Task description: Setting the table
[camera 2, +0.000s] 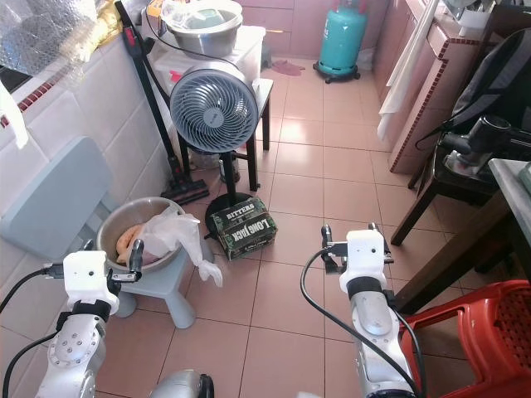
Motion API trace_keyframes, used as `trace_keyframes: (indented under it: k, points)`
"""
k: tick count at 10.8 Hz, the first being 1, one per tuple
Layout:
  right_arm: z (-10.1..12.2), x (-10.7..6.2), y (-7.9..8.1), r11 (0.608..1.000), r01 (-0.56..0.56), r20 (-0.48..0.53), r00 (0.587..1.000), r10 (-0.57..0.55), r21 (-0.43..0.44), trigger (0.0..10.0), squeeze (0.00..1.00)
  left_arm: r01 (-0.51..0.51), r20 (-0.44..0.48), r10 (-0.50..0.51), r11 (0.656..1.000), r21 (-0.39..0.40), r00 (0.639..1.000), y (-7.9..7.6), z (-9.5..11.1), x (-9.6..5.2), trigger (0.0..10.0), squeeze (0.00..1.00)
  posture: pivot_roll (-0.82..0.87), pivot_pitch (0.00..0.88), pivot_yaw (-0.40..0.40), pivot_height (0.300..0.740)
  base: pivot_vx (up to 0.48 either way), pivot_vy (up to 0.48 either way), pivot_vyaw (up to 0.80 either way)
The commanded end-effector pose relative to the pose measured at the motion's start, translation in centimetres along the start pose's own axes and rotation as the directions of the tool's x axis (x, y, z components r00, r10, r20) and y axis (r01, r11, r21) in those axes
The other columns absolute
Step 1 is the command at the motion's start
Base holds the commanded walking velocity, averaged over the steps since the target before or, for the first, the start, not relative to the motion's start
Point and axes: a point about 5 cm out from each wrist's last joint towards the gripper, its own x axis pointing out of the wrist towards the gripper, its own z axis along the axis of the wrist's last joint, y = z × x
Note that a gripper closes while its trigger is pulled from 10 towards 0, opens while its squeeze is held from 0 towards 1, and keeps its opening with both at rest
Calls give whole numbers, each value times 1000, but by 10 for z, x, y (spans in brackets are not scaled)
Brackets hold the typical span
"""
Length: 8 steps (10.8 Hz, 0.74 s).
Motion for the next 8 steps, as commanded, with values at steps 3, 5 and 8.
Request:
trace_keyframes:
  k: [3,5,8]
  points:
    - [77,6,17,965,-68,123,992,38,255,10000,0,225,-16,-236,943,-244,972,-70,88,65,10000,0,-66,192,44,740,0,0,0]
    - [81,12,14,970,-96,139,988,65,223,10000,0,288,99,-273,932,-221,957,-66,101,58,10000,0,-63,184,43,740,0,0,0]
    - [81,12,14,970,-96,139,988,65,223,10000,0,288,99,-273,932,-221,957,-66,101,58,10000,0,-63,184,43,740,0,0,0]
